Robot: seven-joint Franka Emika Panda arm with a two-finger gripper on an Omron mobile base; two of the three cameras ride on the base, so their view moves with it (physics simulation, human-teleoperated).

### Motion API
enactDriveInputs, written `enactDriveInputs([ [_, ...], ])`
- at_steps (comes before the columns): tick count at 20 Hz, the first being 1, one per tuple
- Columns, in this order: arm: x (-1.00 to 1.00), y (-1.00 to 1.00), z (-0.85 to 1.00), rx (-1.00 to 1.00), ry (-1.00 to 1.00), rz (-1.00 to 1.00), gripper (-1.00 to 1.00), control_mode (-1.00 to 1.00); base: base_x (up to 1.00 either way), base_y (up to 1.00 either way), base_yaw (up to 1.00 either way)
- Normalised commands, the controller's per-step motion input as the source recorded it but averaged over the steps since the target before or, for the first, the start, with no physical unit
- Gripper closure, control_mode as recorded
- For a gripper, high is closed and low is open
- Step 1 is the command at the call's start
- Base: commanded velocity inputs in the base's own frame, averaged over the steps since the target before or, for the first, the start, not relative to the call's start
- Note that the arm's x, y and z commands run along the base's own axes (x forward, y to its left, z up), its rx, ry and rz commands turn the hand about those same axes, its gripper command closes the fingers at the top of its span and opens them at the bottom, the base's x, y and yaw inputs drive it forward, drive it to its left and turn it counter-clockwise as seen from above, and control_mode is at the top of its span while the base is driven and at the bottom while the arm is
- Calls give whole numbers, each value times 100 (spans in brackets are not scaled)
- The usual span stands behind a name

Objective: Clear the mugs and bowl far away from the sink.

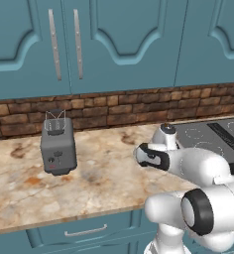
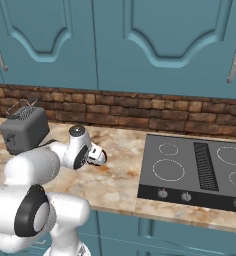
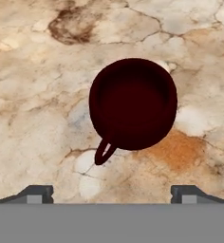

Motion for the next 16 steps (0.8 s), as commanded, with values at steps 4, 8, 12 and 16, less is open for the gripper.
enactDriveInputs([
  [4,-63,0,40,1,-2,0,-100,-100,0,0,0],
  [8,-72,0,24,0,-7,0,-100,-100,0,0,0],
  [12,-84,0,32,0,-4,0,-100,-100,0,0,0],
  [16,-85,0,33,0,0,0,-100,-100,0,0,0],
])
